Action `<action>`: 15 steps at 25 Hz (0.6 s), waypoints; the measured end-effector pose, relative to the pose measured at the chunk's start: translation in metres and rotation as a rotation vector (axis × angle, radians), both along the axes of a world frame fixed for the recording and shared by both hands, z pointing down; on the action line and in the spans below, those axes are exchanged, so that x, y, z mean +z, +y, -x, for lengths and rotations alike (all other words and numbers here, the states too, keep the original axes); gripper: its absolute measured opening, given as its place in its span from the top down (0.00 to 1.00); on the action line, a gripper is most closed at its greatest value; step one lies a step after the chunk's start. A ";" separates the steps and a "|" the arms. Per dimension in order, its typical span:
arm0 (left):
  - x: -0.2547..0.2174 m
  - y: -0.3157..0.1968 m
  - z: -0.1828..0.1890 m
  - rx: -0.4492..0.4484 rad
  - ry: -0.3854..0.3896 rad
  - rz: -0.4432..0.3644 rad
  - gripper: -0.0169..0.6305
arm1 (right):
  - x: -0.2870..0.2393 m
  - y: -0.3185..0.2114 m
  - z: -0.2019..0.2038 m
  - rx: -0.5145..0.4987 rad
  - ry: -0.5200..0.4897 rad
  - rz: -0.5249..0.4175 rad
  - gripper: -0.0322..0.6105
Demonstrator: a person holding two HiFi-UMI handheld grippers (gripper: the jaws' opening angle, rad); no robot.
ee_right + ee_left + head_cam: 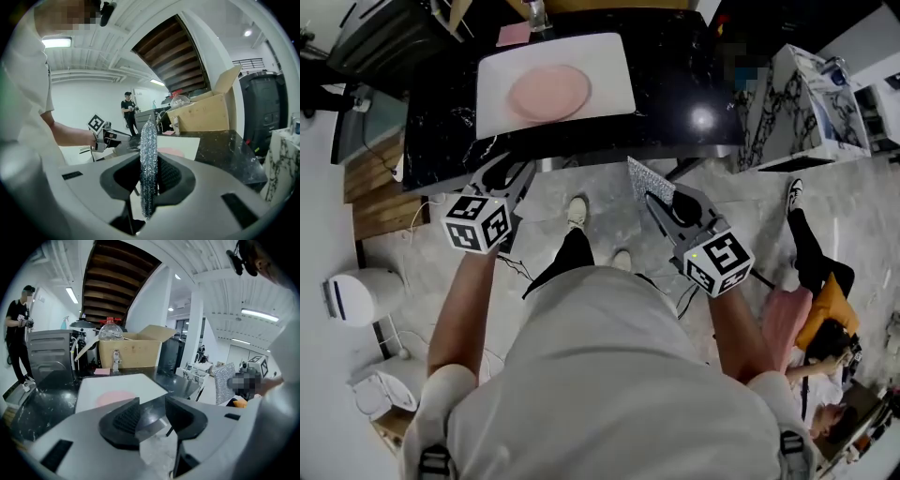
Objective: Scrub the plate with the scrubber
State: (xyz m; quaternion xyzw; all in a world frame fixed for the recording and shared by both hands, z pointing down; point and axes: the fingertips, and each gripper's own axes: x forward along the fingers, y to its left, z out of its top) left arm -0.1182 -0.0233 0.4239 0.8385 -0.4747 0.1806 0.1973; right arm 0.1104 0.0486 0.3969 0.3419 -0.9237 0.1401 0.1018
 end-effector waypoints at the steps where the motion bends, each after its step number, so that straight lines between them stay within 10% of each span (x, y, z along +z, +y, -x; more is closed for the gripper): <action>1: 0.003 -0.015 0.011 -0.002 -0.014 0.013 0.71 | 0.000 -0.009 0.004 0.008 0.009 0.004 0.83; 15: 0.121 -0.195 0.098 -0.022 -0.139 0.376 0.71 | 0.008 -0.129 0.073 0.074 0.050 0.016 0.83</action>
